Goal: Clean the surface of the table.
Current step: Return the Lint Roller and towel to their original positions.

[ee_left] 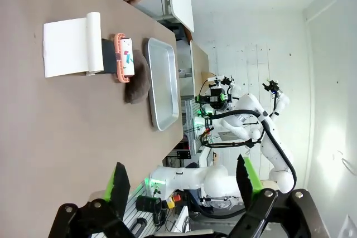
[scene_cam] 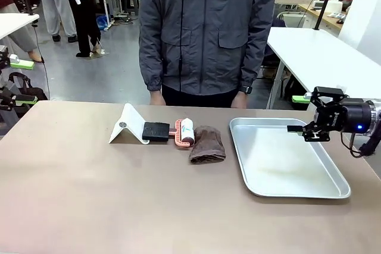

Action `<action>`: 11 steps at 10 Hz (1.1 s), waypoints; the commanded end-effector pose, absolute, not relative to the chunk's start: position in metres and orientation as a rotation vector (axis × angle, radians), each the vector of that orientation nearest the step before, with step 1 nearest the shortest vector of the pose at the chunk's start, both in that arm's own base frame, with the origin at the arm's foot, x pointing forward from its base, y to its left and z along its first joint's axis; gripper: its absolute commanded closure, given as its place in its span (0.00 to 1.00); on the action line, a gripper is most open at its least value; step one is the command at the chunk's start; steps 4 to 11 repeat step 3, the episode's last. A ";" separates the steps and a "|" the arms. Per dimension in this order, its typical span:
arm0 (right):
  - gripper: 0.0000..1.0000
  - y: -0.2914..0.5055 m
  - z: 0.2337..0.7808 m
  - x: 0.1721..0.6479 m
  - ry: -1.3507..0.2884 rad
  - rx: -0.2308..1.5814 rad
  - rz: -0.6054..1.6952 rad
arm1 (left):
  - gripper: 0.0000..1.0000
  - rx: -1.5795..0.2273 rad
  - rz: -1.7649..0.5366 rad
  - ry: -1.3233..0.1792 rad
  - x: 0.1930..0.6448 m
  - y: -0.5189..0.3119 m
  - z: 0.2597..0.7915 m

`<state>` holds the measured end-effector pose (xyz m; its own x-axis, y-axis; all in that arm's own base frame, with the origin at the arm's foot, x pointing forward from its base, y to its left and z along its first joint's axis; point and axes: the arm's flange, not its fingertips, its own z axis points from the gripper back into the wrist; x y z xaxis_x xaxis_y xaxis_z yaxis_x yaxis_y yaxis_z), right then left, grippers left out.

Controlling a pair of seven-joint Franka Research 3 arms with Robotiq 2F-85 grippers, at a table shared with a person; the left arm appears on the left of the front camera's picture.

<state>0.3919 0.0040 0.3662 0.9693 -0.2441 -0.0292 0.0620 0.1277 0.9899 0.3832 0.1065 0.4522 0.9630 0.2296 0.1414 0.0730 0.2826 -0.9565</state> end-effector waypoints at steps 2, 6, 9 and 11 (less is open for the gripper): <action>0.00 0.001 0.367 0.391 -0.142 1.433 -0.219 | 0.00 -1.290 0.098 -0.267 0.379 0.105 0.451; 0.00 0.001 0.367 0.391 -0.142 1.433 -0.219 | 0.00 -1.290 0.098 -0.267 0.379 0.105 0.451; 0.00 0.001 0.367 0.391 -0.142 1.433 -0.219 | 0.00 -1.290 0.098 -0.267 0.379 0.105 0.451; 0.00 0.001 0.367 0.391 -0.142 1.433 -0.219 | 0.00 -1.290 0.098 -0.267 0.379 0.105 0.451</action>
